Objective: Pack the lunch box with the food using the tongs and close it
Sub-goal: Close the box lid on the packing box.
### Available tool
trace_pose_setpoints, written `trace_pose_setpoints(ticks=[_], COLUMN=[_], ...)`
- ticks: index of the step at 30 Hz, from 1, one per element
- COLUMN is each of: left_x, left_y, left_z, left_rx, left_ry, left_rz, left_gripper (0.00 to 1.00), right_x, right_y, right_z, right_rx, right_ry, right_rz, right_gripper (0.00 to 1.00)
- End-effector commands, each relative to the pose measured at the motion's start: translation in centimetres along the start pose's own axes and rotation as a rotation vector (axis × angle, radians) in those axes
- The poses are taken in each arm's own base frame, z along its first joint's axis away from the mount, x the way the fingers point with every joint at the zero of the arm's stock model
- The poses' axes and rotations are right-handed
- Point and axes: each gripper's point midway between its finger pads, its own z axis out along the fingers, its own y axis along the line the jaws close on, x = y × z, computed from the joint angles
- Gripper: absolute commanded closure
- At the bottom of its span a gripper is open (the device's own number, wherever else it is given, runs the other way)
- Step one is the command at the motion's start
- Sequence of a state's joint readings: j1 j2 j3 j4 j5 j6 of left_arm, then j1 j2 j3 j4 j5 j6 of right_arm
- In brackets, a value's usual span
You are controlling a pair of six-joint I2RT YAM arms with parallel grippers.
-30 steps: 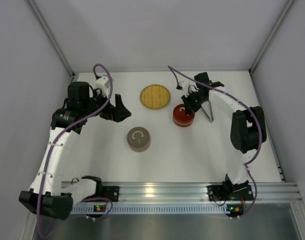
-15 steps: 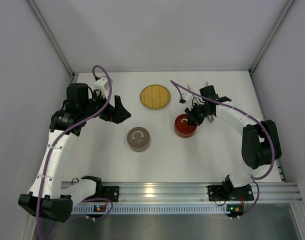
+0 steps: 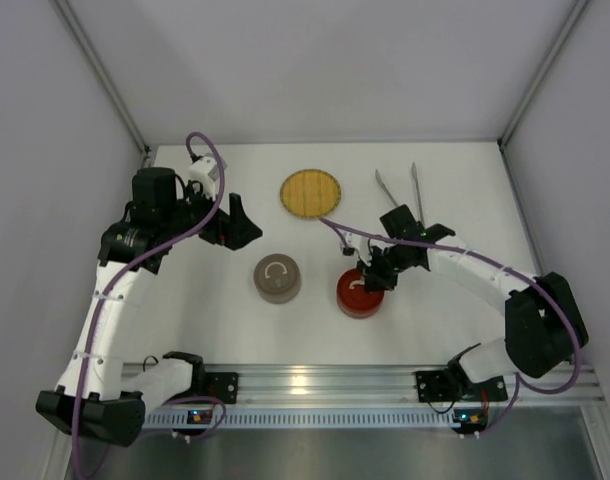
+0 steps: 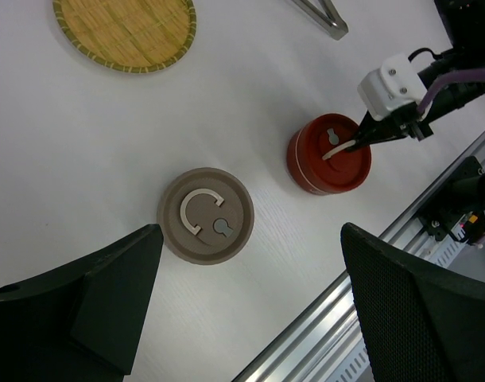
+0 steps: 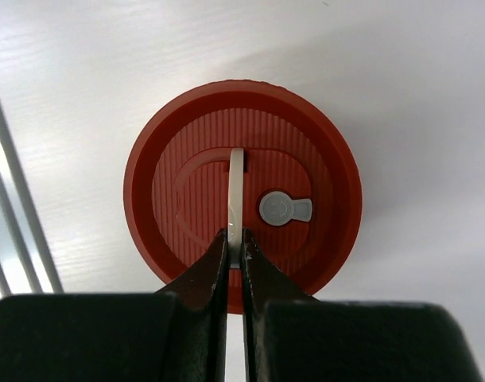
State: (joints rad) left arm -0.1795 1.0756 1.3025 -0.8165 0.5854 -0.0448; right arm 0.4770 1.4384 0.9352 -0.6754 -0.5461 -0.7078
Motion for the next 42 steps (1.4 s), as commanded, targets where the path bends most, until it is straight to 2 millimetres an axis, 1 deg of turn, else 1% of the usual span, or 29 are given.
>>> trace_pose_setpoints(ticks=[1,2,3,4,6,8,11,14,18,19,20,21,22,23,24,25,26,30,32,34,36,37,39,40,41,42], left_x=[-0.2,-0.2,-0.3,-0.4,-0.5,-0.5,0.0,0.2,0.3,0.2,0.2,0.2,0.1,0.1,0.3,0.3,0.3,0.3,0.3,0.3,0.3,0.4,0.7,1.1,1.6,2.1], left_y=[0.0,0.1,0.5,0.8,1.5,1.9,2.4,2.8,2.9,2.9,2.8,2.8,2.7,2.7,2.6,2.6,2.6,2.3,2.2,2.0,1.9,1.7,1.8,1.9,2.1,2.3], left_z=[-0.4,-0.4,-0.4,-0.4,-0.5,-0.6,-0.4,-0.1,0.4,0.4,0.6,0.5,0.6,0.6,0.6,0.7,0.6,0.5,0.4,0.4,0.3,0.3,0.2,0.3,0.4,0.5], left_rx=[-0.010,-0.021,-0.048,-0.065,-0.110,-0.139,-0.160,-0.168,-0.158,-0.157,-0.147,-0.146,-0.143,-0.135,-0.134,-0.131,-0.131,-0.119,-0.112,-0.106,-0.097,-0.085,-0.088,-0.089,-0.086,-0.085], left_ry=[-0.021,-0.020,-0.023,-0.027,-0.035,-0.041,-0.036,-0.030,-0.018,-0.020,-0.015,-0.014,-0.016,-0.013,-0.011,-0.009,-0.010,-0.008,-0.010,-0.012,-0.011,-0.007,-0.001,0.010,0.030,0.049], left_rz=[0.014,0.004,-0.009,-0.016,-0.034,-0.043,-0.049,-0.052,-0.058,-0.058,-0.060,-0.058,-0.058,-0.055,-0.055,-0.055,-0.052,-0.047,-0.044,-0.041,-0.025,-0.018,0.005,0.011,0.023,0.042], left_gripper=[0.02,0.02,0.02,0.02,0.02,0.02,0.02,0.02,0.02,0.02,0.02,0.02,0.02,0.02,0.02,0.02,0.02,0.02,0.02,0.02,0.02,0.02,0.02,0.02,0.02,0.02], right_x=[1.4,1.1,0.9,0.8,-0.5,-1.8,-2.0,-2.2,-2.8,-2.8,-3.0,-3.1,-3.2,-3.3,-3.2,-3.2,-3.4,-4.0,-4.6,-5.6,-6.5,-7.3,-8.2,-8.9,-9.3,-9.5], right_y=[2.7,2.6,2.6,2.6,1.8,1.8,1.4,1.9,3.3,3.2,3.2,3.1,3.0,2.8,2.7,2.6,2.6,2.5,2.4,2.3,2.6,2.4,2.7,2.5,2.5,2.3], right_z=[1.9,2.3,2.5,2.7,2.3,1.8,1.5,1.5,1.5,1.4,1.2,1.0,0.8,0.6,0.4,0.2,0.0,-1.0,-1.8,-2.8,-3.8,-4.6,-5.7,-6.6,-7.3,-7.8], right_rx=[-0.030,-0.021,-0.007,0.007,0.066,0.094,0.141,0.125,0.042,0.044,0.046,0.050,0.058,0.065,0.068,0.072,0.067,0.063,0.074,0.076,0.075,0.084,0.081,0.091,0.100,0.113], right_ry=[0.068,0.053,0.044,0.037,-0.019,-0.085,-0.117,-0.121,-0.139,-0.140,-0.148,-0.151,-0.156,-0.161,-0.163,-0.167,-0.172,-0.189,-0.211,-0.244,-0.269,-0.290,-0.314,-0.335,-0.356,-0.366], right_rz=[0.058,0.085,0.178,0.222,0.287,0.358,0.439,0.484,0.471,0.473,0.465,0.460,0.456,0.455,0.458,0.459,0.447,0.425,0.404,0.373,0.323,0.300,0.269,0.256,0.244,0.245], right_gripper=[1.00,1.00,1.00,1.00,1.00,1.00,1.00,1.00,1.00,0.96,0.82,0.76,0.68,0.64,0.57,0.52,0.48,0.42,0.41,0.41,0.40,0.39,0.33,0.27,0.15,0.10])
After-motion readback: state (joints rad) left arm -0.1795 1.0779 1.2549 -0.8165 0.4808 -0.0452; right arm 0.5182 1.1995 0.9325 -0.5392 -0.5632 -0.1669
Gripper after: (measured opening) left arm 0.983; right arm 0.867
